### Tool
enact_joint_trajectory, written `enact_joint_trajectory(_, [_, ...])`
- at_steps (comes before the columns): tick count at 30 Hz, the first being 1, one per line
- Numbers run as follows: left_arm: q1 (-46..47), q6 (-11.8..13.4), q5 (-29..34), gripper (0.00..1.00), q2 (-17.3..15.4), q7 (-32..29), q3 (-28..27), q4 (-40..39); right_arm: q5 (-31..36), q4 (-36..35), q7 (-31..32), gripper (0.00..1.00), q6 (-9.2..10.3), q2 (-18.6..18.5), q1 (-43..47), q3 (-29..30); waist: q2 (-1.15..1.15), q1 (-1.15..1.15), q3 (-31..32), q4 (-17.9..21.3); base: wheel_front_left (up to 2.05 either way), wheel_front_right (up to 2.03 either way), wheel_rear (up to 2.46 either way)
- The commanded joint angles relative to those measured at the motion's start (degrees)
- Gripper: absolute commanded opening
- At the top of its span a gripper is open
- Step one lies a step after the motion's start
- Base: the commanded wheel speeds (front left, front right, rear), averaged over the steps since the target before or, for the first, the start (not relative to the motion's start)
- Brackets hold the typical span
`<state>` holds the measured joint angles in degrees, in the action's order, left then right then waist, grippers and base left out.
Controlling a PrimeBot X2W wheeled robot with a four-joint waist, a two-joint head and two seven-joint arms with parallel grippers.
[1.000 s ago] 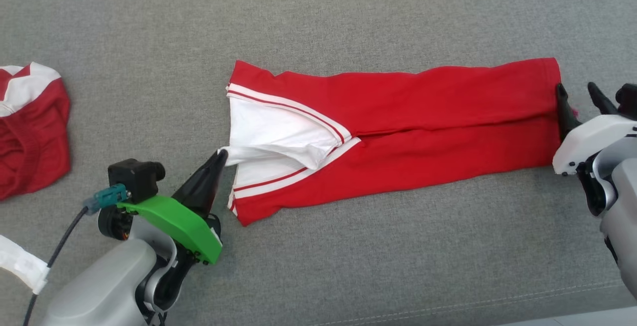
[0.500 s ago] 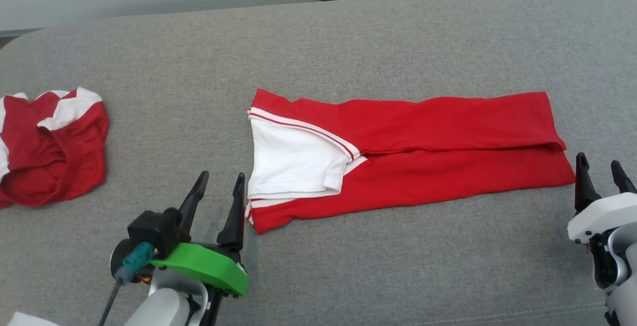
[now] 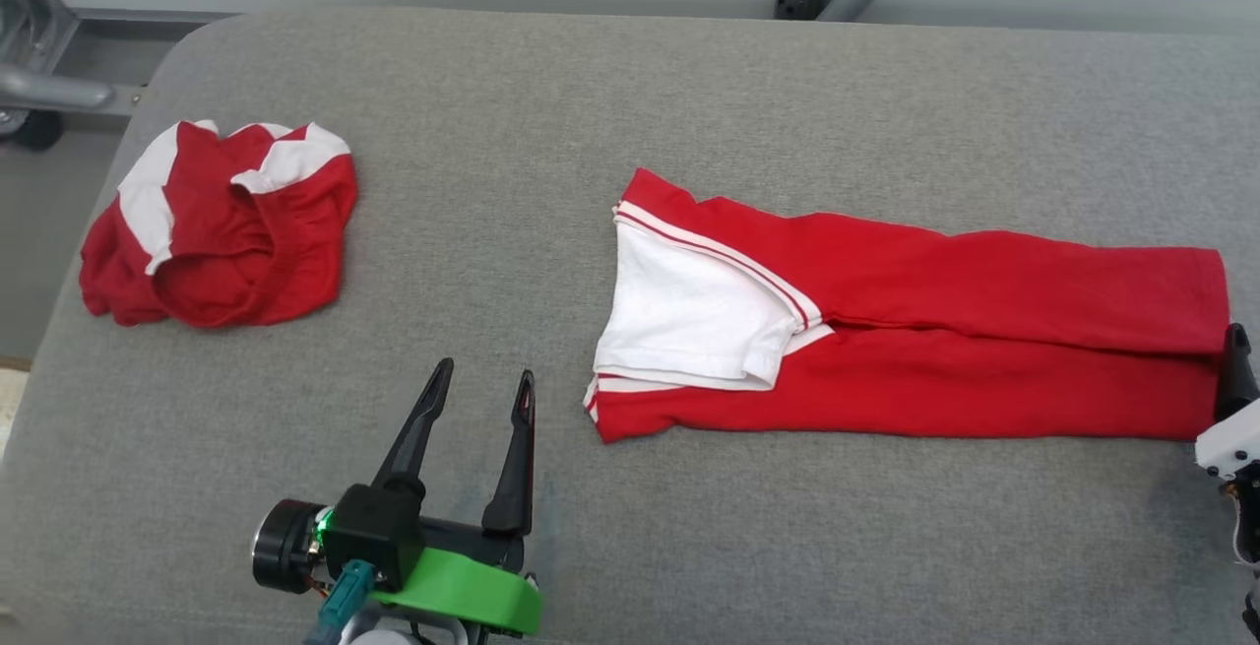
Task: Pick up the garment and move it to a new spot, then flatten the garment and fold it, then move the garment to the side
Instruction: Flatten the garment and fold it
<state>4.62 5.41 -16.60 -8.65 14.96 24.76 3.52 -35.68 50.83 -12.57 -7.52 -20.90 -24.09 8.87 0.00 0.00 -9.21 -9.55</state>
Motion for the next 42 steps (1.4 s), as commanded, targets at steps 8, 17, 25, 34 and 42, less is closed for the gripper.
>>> enact_joint_trajectory(8, [-2.27,-3.92,3.30,1.00,3.25,0.19,-3.62,1.34,3.84,11.66,3.03,1.00,0.06,-2.17,-4.27,2.54,0.00,0.00,-1.23,-5.28,0.00,0.00,0.00])
enact_joint_trajectory(17, [-2.96,-6.83,5.10,1.00,4.91,0.19,-6.67,2.65,7.81,18.68,5.57,0.00,0.08,-0.67,-6.83,2.13,0.00,0.00,-1.38,-4.17,0.00,0.00,0.00])
enact_joint_trajectory(25, [-2.46,-8.38,6.76,1.00,5.38,0.19,-7.91,3.35,8.82,17.91,3.57,0.00,0.15,-3.95,-7.97,2.12,0.00,0.00,-1.56,-2.27,0.00,0.00,0.00])
enact_joint_trajectory(34, [-2.46,-9.40,8.22,1.00,5.55,0.18,-9.00,3.58,10.80,15.76,4.80,0.00,0.09,-11.48,-10.19,1.99,0.00,0.00,-1.58,0.90,0.00,0.00,0.00])
enact_joint_trajectory(42, [-2.47,-9.83,8.72,1.00,5.63,0.19,-9.16,4.12,6.43,6.02,12.10,0.00,0.06,-8.69,-12.68,-0.67,0.00,0.00,-1.06,3.90,0.00,0.00,0.00])
